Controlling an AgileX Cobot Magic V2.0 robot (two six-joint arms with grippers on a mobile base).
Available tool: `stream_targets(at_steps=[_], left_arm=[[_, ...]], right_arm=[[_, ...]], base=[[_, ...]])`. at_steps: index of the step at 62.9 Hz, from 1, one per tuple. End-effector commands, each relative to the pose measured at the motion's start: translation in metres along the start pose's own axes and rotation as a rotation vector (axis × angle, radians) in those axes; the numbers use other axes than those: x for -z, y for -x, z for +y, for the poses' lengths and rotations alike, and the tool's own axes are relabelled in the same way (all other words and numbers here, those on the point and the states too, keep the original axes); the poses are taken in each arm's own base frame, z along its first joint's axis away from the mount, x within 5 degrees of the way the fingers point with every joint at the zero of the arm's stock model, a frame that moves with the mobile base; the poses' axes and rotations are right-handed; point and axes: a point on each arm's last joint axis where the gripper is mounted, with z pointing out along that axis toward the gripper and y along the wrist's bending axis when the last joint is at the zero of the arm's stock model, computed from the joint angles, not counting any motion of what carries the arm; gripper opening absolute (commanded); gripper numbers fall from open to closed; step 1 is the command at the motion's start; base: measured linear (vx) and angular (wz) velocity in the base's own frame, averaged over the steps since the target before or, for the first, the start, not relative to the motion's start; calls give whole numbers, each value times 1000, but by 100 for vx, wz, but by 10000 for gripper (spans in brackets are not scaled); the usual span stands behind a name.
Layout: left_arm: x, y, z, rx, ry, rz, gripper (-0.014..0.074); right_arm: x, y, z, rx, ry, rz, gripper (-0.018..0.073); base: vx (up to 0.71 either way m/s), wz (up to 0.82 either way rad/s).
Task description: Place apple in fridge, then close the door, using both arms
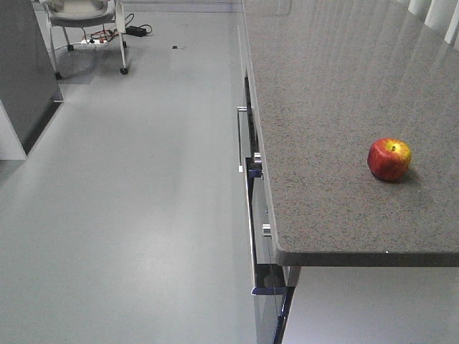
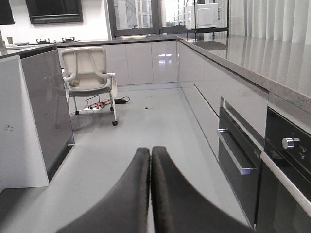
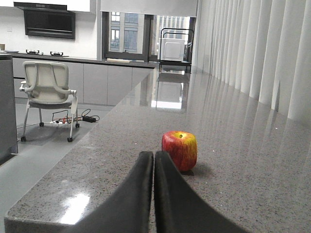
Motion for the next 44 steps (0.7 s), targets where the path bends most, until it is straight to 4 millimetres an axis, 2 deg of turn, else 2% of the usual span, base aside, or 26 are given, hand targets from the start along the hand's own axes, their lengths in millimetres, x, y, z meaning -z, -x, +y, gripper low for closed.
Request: stream_targets(at_steps=[1, 26, 32, 44], left_arm=[[0, -2, -2, 9, -23, -62, -7], [0, -2, -2, 9, -23, -62, -7], [0, -2, -2, 9, -23, -62, -7], [0, -2, -2, 9, -23, -62, -7]], right_arm=[[2, 4, 0, 15, -5, -83, -3], [2, 4, 0, 14, -5, -85, -3], [2, 8, 0, 8, -6, -129, -3], [3, 19, -3, -248, -8, -219, -3]], base=[[0, 0], [0, 0], [0, 0], [0, 0]])
